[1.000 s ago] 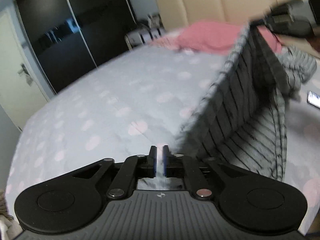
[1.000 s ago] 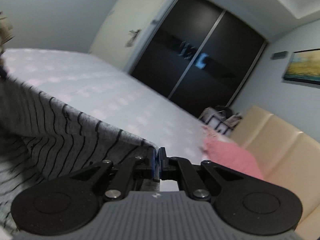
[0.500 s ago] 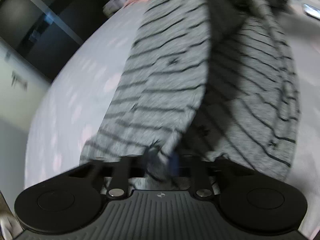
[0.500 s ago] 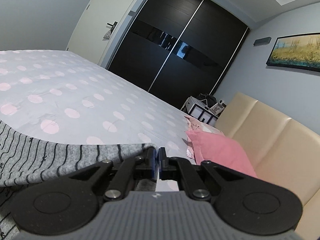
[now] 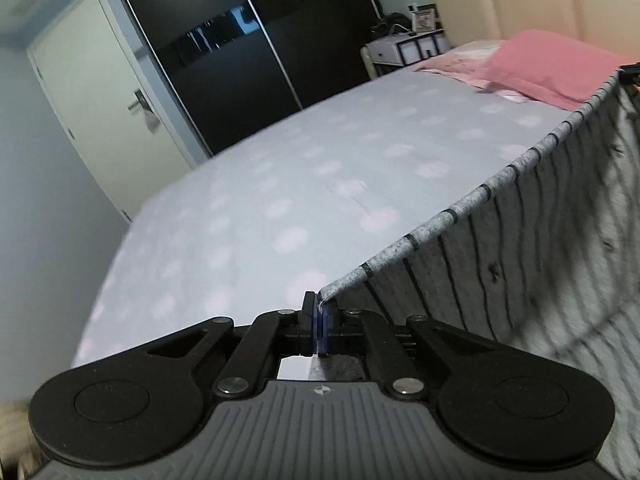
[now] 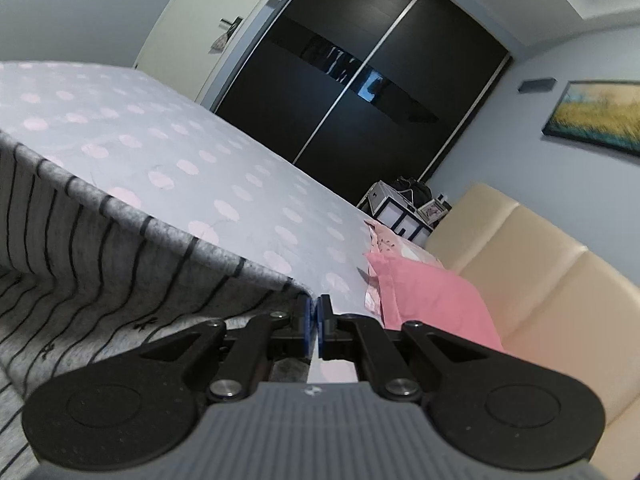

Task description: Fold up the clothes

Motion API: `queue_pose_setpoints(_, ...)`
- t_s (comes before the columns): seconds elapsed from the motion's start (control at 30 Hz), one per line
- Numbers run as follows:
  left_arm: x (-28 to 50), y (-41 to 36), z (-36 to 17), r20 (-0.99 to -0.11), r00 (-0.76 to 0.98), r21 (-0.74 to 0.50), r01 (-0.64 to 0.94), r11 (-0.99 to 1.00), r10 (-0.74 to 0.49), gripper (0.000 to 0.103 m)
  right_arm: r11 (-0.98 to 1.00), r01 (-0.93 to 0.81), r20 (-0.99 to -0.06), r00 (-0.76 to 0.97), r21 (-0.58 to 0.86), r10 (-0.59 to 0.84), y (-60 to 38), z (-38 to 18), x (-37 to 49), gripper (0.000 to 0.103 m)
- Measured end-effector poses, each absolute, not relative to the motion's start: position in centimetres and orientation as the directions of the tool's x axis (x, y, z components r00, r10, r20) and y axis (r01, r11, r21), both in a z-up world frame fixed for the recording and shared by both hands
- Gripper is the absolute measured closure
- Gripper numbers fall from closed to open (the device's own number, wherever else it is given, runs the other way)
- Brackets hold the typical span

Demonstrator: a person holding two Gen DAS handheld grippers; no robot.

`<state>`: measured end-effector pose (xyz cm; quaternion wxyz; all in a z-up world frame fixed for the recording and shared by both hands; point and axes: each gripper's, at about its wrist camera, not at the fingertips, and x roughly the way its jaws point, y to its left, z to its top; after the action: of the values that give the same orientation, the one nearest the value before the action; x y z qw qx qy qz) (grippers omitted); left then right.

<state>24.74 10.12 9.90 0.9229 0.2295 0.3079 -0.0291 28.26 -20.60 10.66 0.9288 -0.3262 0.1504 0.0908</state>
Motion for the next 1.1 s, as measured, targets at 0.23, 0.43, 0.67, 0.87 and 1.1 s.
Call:
queue_pose_setpoints(0.23,34.4,9.2,7.3,-0.555,0.820,0.396,0.112,0.911,0.140,0.102,0.760,-0.238,-0.365,0.931,-0.605,0.001,-16.9,8.6,36.9,0.099)
queue_pose_setpoints(0.43,37.0,9.9,2.5,-0.646,0.749,0.359,0.132,0.924,0.144,0.085,0.774,-0.293,-0.492,0.870,-0.562,-0.028,-15.6,4.7,42.1,0.098)
queue_pose_setpoints(0.67,35.1,11.6,1.4,-0.698,0.704,0.331,0.159,0.930,0.128,0.050,0.808,-0.362,-0.620,0.785,-0.464,-0.005,-16.6,2.8,42.5,0.061)
queue_pose_setpoints(0.87,31.6,11.6,2.5,-0.739,0.666,0.329,0.224,0.917,0.103,0.043,0.826,-0.390,-0.652,0.757,-0.407,0.037,-19.8,5.1,38.4,0.059)
queue_pose_setpoints(1.1,26.1,10.6,2.3,-0.758,0.651,0.311,0.306,0.900,0.041,0.043,0.826,-0.441,-0.702,0.708,-0.351,0.080,-26.2,6.0,30.8,0.061)
